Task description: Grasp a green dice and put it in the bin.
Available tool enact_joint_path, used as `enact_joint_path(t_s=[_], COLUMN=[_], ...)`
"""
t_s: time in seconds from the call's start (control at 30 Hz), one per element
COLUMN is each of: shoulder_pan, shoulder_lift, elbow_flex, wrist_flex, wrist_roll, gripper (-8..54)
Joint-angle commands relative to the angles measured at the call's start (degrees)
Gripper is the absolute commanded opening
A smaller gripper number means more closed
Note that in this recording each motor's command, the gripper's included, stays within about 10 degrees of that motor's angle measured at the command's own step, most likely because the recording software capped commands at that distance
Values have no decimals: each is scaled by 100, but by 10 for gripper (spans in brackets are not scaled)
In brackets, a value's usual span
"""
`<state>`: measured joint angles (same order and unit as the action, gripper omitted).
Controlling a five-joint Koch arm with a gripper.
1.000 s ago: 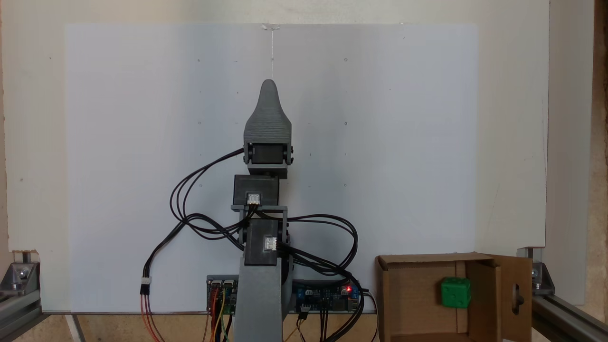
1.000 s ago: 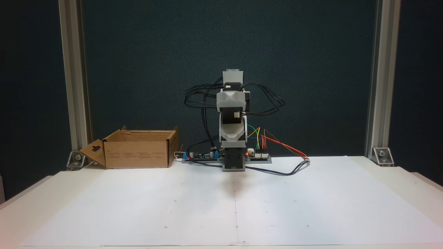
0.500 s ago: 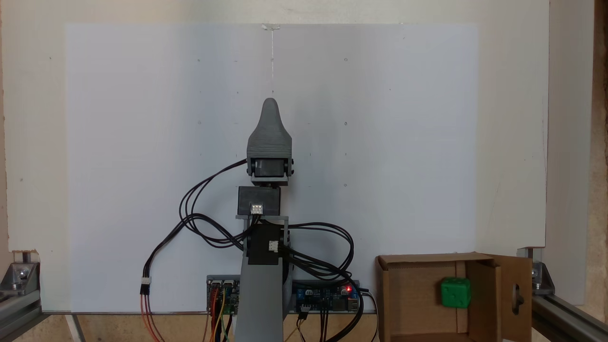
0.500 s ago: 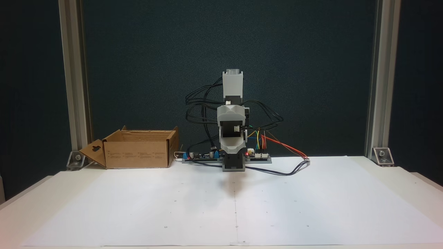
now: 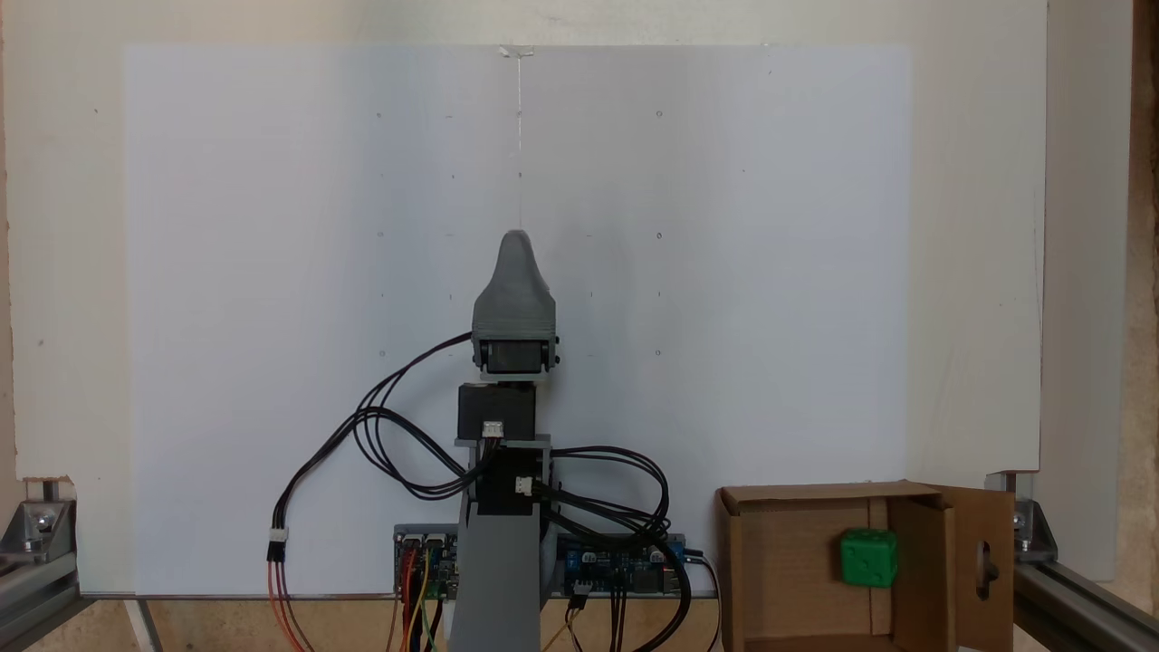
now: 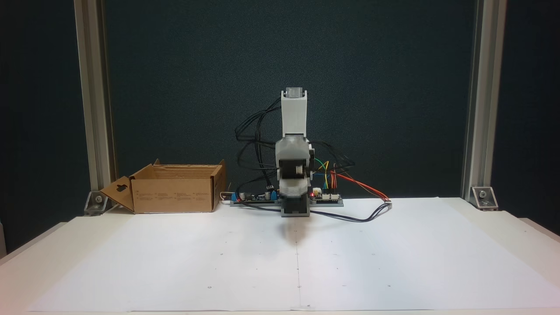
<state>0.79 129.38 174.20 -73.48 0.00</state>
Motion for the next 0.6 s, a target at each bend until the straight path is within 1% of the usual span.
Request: enact_joint_path(t_s=[0.0,0.27,0.57], shoulder_pan=[0,26,0], shoulder_lift=[642,633,633], elbow_flex=[88,501,501], wrist_flex=[-492,-624,-642], wrist_roll=[185,193,202], gripper=[439,444,445])
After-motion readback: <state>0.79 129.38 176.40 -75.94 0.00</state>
